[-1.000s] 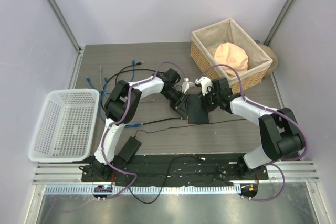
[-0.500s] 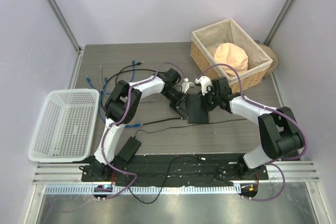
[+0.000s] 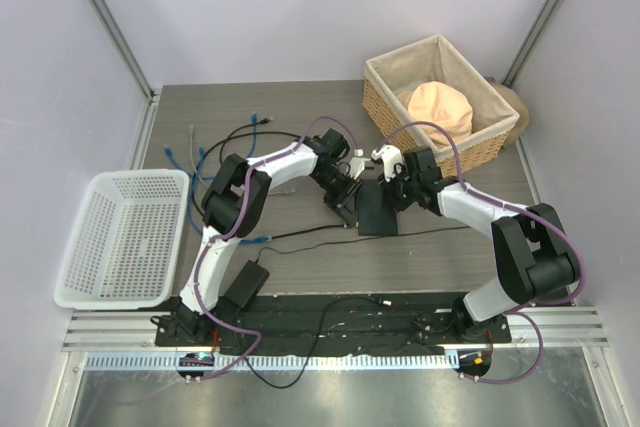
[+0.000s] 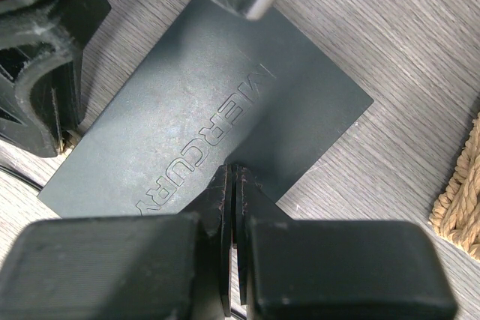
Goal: Pull the plug from the switch port
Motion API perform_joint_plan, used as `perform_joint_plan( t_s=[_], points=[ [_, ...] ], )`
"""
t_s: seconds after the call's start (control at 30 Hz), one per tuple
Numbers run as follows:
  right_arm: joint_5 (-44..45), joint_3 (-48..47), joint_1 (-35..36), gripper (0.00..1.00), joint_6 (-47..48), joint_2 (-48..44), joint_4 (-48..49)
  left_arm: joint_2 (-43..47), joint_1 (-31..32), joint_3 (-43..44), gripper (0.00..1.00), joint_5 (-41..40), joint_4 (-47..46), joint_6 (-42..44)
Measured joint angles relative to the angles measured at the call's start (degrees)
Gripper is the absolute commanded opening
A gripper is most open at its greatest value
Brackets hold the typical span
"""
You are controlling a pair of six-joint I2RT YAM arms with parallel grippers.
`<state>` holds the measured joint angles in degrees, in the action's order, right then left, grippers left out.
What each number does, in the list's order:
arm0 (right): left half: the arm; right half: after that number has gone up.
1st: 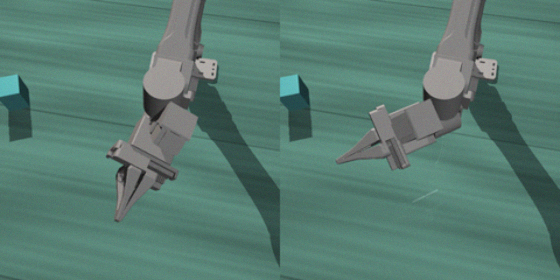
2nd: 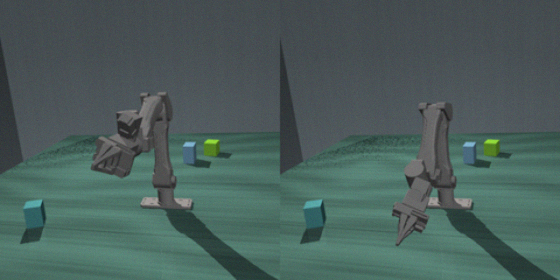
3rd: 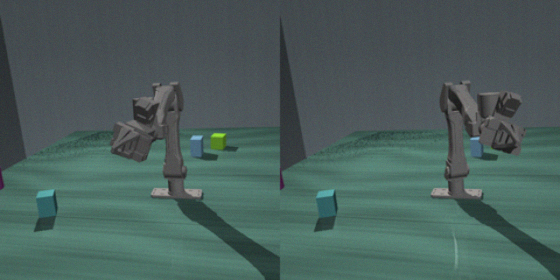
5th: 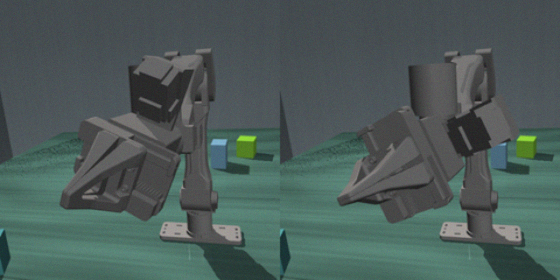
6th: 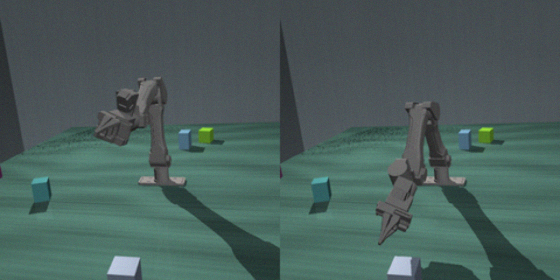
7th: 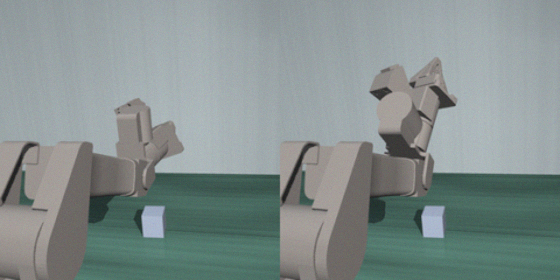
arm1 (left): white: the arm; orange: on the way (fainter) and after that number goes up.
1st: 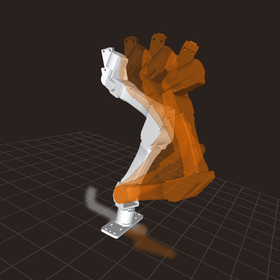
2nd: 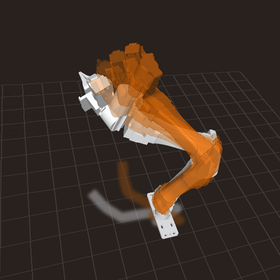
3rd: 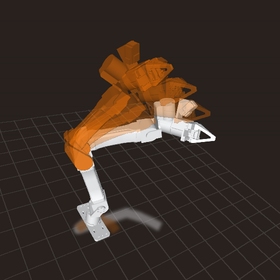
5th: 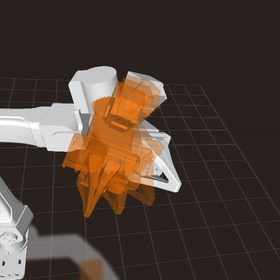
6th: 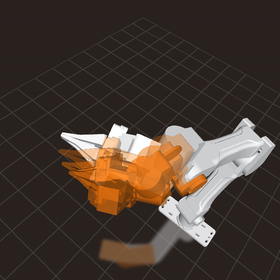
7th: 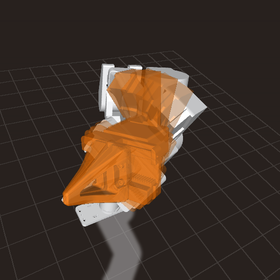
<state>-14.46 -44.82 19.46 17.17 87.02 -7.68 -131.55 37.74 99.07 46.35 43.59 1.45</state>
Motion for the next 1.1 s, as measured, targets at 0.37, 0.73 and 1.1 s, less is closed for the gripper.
perform_joint_plan(
  t_s=[0.37, 0.73, 1.1],
  points=[
    [-0.04, 0.00, -0.02, 0.01, 0.02, 0.00, 0.00, -1.60, 0.09, 3.98, 0.00, -0.68, 4.39, 0.90],
    [-0.04, 0.00, -0.02, 0.01, 0.04, 0.00, 0.00, -1.36, -1.09, 7.91, 0.00, -1.86, 14.19, 5.97],
    [-0.02, -0.02, -0.02, 0.01, 0.07, -0.02, -0.04, -2.71, -13.49, 21.66, 0.00, -9.75, 23.56, 14.38]
  ],
)
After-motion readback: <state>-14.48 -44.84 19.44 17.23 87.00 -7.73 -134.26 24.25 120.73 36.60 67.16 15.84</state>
